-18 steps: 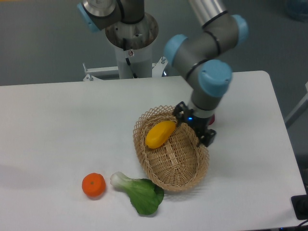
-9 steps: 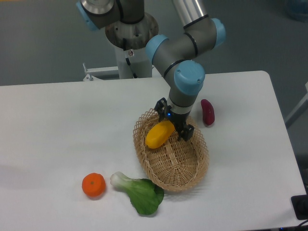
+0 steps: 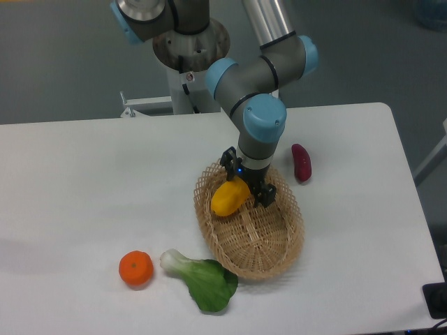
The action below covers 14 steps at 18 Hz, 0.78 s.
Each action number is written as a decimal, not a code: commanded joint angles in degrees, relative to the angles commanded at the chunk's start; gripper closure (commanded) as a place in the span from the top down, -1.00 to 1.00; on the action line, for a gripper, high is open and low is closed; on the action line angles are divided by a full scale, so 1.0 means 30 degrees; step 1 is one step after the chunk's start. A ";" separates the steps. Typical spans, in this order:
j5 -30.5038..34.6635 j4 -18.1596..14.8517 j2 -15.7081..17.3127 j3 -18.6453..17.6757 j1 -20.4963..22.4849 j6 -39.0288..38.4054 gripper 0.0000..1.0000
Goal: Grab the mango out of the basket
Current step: 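Lower the gripper onto the yellow mango and close on it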
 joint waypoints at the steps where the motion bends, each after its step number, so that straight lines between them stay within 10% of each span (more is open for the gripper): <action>1: 0.0352 0.0060 -0.0117 0.0000 -0.0059 -0.0002 0.91; 3: 0.0531 0.0090 -0.0089 0.0058 -0.0235 -0.0002 0.40; 14: 0.0443 -0.0437 0.0234 0.1198 -0.0001 0.0057 -0.26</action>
